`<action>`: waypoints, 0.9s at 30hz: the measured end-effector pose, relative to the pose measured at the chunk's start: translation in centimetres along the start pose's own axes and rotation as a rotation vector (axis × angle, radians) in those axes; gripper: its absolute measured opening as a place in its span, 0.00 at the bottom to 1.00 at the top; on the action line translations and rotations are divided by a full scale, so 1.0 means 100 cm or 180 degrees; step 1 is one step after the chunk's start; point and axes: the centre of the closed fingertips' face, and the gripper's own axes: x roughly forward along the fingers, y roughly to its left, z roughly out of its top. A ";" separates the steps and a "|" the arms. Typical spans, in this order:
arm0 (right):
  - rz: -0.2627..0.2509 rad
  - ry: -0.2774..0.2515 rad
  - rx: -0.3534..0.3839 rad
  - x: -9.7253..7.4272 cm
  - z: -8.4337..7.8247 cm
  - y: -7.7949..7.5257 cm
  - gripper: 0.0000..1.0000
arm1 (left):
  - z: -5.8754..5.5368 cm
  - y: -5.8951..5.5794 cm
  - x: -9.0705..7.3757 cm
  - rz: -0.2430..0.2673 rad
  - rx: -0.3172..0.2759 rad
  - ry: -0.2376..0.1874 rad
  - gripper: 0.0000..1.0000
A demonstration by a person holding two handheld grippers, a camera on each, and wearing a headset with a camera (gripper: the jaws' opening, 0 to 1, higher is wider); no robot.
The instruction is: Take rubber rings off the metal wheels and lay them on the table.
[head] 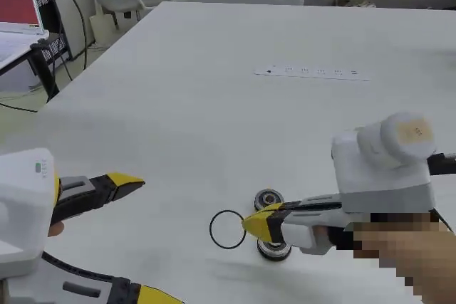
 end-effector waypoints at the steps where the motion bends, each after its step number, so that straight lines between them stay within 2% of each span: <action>1: 0.0005 0.0041 -0.0005 0.002 -0.003 0.001 0.00 | 0.000 0.000 0.000 0.0001 -0.0004 0.0001 0.94; 3: 0.0024 0.0108 -0.0075 0.005 -0.008 0.003 0.00 | 0.000 0.000 0.000 0.0000 -0.0005 0.0000 0.93; 9: -0.0154 0.0278 -0.0259 0.012 -0.020 -0.005 0.00 | 0.000 0.000 0.000 -0.0006 -0.0006 -0.0004 0.93; 15: -0.0178 0.0337 -0.0347 0.014 -0.026 -0.007 0.00 | 0.000 -0.001 0.000 -0.0022 -0.0011 -0.0006 0.92; 21: -0.0295 0.0384 -0.0645 0.017 -0.025 -0.013 0.08 | 0.000 -0.002 0.000 -0.0027 -0.0027 -0.0011 0.91; 27: -0.0272 0.0448 -0.0774 0.019 -0.027 -0.011 0.16 | 0.000 -0.002 0.000 -0.0021 -0.0022 -0.0015 0.89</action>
